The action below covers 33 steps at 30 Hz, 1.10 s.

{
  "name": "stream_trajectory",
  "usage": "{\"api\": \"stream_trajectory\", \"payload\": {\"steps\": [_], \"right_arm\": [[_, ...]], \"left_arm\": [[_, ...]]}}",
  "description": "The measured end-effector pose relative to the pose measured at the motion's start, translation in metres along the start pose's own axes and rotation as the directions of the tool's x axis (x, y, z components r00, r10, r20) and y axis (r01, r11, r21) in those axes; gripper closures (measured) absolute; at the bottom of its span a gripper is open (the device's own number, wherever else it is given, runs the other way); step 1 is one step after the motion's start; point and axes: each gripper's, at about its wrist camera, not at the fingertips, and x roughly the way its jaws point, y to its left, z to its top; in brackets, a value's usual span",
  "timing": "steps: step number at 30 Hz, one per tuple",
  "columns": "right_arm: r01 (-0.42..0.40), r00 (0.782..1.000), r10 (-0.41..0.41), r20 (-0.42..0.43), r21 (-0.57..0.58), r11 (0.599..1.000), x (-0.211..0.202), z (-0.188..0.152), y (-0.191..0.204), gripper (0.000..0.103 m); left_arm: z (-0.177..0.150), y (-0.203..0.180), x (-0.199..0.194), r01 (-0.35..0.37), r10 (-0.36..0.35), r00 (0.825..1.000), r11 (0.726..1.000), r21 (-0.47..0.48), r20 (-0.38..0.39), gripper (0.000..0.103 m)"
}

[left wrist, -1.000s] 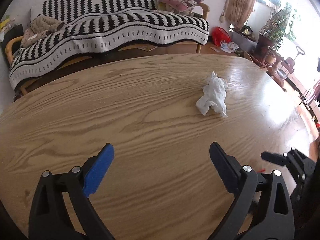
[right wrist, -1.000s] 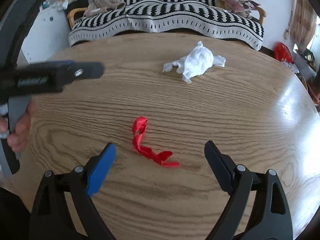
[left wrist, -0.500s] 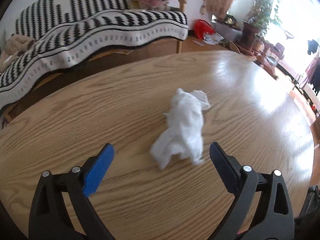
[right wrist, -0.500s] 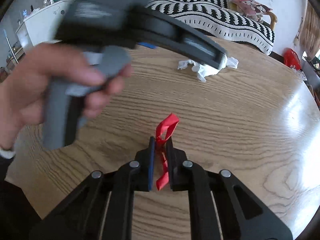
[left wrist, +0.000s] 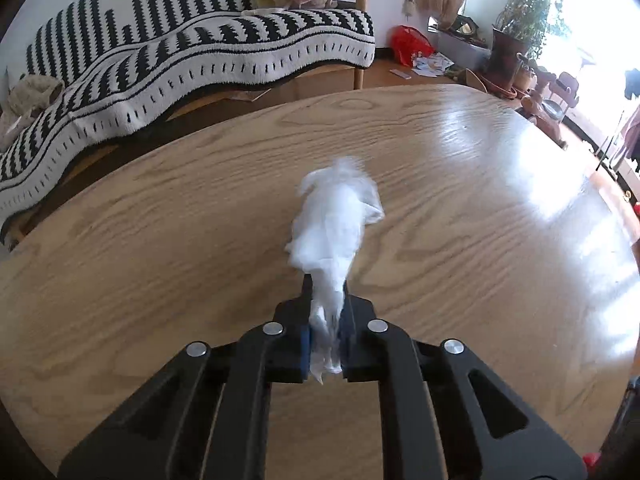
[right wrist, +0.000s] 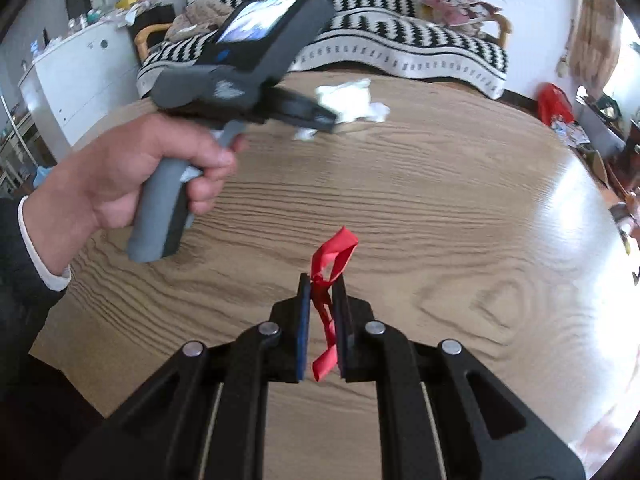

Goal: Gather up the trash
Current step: 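Carry the ribbon and tissue over the bin and open the right gripper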

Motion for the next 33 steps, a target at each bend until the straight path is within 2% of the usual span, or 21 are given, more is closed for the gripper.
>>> {"api": "stream_trajectory", "payload": {"steps": [2,7,11,14,15,18,20,21,25,27,29,33], "right_arm": [[0.013,1.0,-0.014,0.023,0.028,1.0,-0.02,-0.008,-0.014,0.092],[0.067,0.995,-0.073,0.063,0.104,0.992,-0.064,-0.031,-0.055,0.092],[0.134,0.985,-0.153,0.077,0.211,0.968,-0.104,-0.064,-0.107,0.092],[0.204,0.971,-0.232,0.051,0.322,0.925,-0.134,-0.101,-0.159,0.092],[0.22,0.967,-0.249,0.043,0.345,0.913,-0.138,-0.11,-0.171,0.092],[0.298,0.946,-0.323,-0.02,0.444,0.845,-0.162,-0.163,-0.225,0.092],[0.324,0.937,-0.345,-0.051,0.49,0.809,-0.173,-0.196,-0.25,0.092],[0.341,0.932,-0.356,-0.077,0.527,0.779,-0.18,-0.217,-0.267,0.092],[0.345,0.931,-0.341,-0.131,0.623,0.702,-0.19,-0.275,-0.306,0.092],[0.344,0.933,-0.325,-0.154,0.647,0.681,-0.191,-0.294,-0.316,0.092],[0.333,0.938,-0.307,-0.161,0.662,0.671,-0.189,-0.303,-0.32,0.092],[0.316,0.946,-0.28,-0.165,0.67,0.672,-0.184,-0.301,-0.323,0.092]], "left_arm": [[-0.003,-0.008,-0.01,-0.019,0.019,1.0,1.0,0.023,0.009,0.096],[-0.012,-0.033,-0.05,0.0,-0.001,0.999,0.999,0.033,0.046,0.096],[-0.028,-0.08,-0.089,0.065,-0.069,0.994,0.996,0.061,0.082,0.096],[-0.046,-0.133,-0.112,0.136,-0.147,0.985,0.984,0.115,0.092,0.096],[-0.053,-0.154,-0.118,0.166,-0.179,0.979,0.977,0.136,0.092,0.096],[-0.072,-0.203,-0.132,0.251,-0.268,0.96,0.95,0.184,0.075,0.096],[-0.087,-0.239,-0.139,0.305,-0.325,0.944,0.926,0.224,0.057,0.096],[-0.095,-0.256,-0.142,0.323,-0.345,0.937,0.912,0.253,0.047,0.096],[-0.122,-0.314,-0.147,0.386,-0.412,0.911,0.851,0.355,-0.003,0.096],[-0.136,-0.339,-0.146,0.408,-0.432,0.901,0.821,0.401,-0.031,0.096],[-0.149,-0.355,-0.143,0.421,-0.44,0.896,0.801,0.426,-0.058,0.096],[-0.165,-0.375,-0.133,0.431,-0.437,0.894,0.778,0.456,-0.099,0.096]]}}
